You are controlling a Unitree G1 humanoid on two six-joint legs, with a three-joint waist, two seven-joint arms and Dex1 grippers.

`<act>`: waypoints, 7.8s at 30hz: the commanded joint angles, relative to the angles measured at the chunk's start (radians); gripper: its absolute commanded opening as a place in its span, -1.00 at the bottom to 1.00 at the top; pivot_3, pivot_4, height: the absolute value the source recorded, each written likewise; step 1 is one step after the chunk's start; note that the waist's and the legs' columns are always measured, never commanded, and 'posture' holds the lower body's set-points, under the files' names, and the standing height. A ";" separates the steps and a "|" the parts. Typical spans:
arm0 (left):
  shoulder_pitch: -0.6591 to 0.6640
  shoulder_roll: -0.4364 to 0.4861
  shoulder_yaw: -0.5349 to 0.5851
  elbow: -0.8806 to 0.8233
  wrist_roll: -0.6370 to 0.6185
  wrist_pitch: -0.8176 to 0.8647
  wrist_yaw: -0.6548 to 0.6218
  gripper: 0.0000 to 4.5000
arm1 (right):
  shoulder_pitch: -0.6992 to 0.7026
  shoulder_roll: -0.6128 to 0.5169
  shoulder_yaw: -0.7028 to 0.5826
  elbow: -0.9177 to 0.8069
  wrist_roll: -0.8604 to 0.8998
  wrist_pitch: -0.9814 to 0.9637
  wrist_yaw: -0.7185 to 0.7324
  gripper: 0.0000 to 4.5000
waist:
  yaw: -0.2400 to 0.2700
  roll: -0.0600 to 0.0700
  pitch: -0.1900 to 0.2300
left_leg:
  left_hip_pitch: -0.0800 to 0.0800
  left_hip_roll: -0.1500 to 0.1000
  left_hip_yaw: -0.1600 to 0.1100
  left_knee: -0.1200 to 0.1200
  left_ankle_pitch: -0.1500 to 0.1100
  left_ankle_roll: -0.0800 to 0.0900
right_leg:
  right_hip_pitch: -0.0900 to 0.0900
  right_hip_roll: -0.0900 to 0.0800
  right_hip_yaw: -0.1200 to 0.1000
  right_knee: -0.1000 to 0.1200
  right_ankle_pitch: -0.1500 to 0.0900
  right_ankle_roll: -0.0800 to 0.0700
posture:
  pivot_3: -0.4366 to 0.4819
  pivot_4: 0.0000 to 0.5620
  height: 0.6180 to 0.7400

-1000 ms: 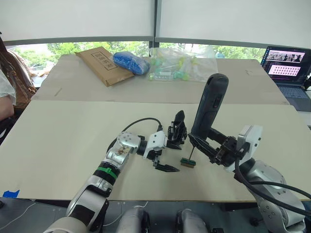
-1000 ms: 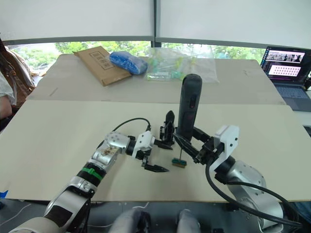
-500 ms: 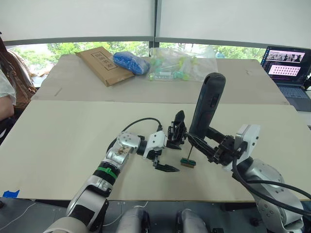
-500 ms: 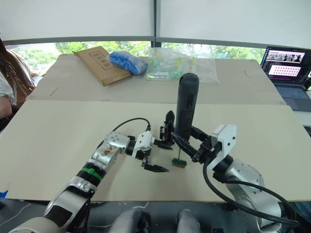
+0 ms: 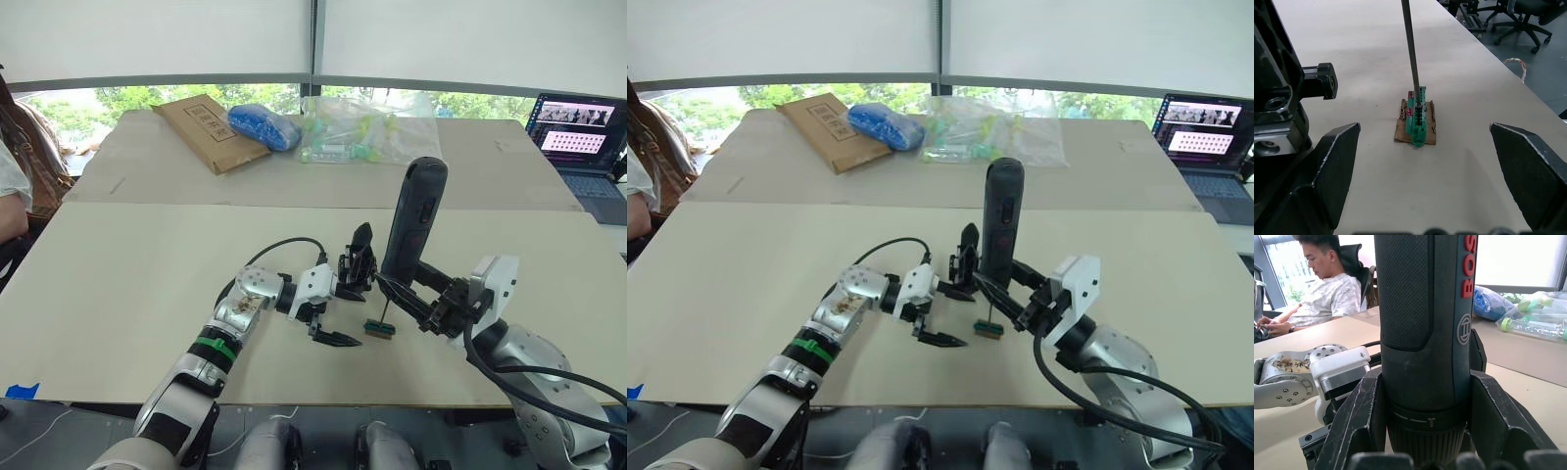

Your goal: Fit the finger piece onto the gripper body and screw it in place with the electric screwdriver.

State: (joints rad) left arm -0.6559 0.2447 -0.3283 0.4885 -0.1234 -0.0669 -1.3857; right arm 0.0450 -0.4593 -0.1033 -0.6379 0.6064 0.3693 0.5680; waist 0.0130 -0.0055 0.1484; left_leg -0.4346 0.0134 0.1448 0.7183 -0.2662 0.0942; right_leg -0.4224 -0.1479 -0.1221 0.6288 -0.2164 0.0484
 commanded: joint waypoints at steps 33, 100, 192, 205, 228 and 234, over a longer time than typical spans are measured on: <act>0.000 -0.074 0.101 0.040 0.005 0.081 0.348 1.00 | -0.122 -0.117 -0.119 -0.192 0.219 0.074 -0.100 -0.16 | 0.010 0.000 0.000 | 0.000 -0.001 0.000 0.001 0.000 0.001 | 0.001 0.000 0.000 0.000 0.000 0.000 | -0.05 -0.47 0.87; -0.073 -0.110 0.110 0.196 0.041 -0.014 0.314 0.02 | -0.782 -0.131 0.132 0.172 0.190 0.332 0.040 -0.16 | 0.000 0.000 0.000 | -0.002 -0.001 0.001 0.002 -0.002 0.003 | 0.001 -0.001 -0.001 0.001 0.001 0.002 | -0.05 -0.47 0.87; -0.083 -0.115 0.118 0.189 0.038 -0.030 0.327 0.02 | -0.690 -0.087 0.109 0.154 0.033 0.298 0.159 -0.16 | -0.001 0.000 0.000 | -0.002 -0.001 0.001 0.002 -0.002 0.003 | 0.000 -0.002 -0.001 0.000 0.001 0.002 | -0.05 -0.47 0.87; -0.083 -0.111 0.120 0.192 0.038 -0.032 0.327 0.02 | -0.676 -0.073 0.118 0.147 0.029 0.299 0.155 -0.16 | -0.001 0.000 0.000 | -0.002 -0.001 0.001 0.002 -0.002 0.003 | 0.000 -0.002 -0.001 0.000 0.001 0.002 | -0.05 -0.47 0.87; -0.091 -0.113 0.121 0.202 0.040 -0.035 0.329 0.02 | -0.554 -0.030 0.098 0.182 -0.027 0.188 0.093 -0.16 | -0.001 0.000 0.000 | -0.002 -0.001 0.001 0.002 -0.002 0.003 | 0.000 -0.001 -0.001 0.000 0.001 0.002 | -0.05 -0.47 0.87; -0.095 -0.113 0.122 0.208 0.039 -0.036 0.331 0.02 | -0.534 -0.026 0.095 0.188 -0.037 0.161 0.092 -0.16 | 0.000 0.000 0.000 | -0.002 -0.001 0.001 0.003 -0.002 0.003 | 0.000 -0.001 -0.001 -0.001 0.001 0.002 | -0.05 -0.47 0.87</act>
State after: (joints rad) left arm -0.7210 0.1401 -0.2135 0.7059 -0.0797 -0.0871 -1.0606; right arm -0.4999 -0.4837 0.0125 -0.4479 0.5917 0.5530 0.6703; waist 0.0128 -0.0058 0.1487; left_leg -0.4369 0.0127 0.1458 0.7210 -0.2682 0.0975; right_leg -0.4220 -0.1494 -0.1233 0.6282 -0.2150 0.0503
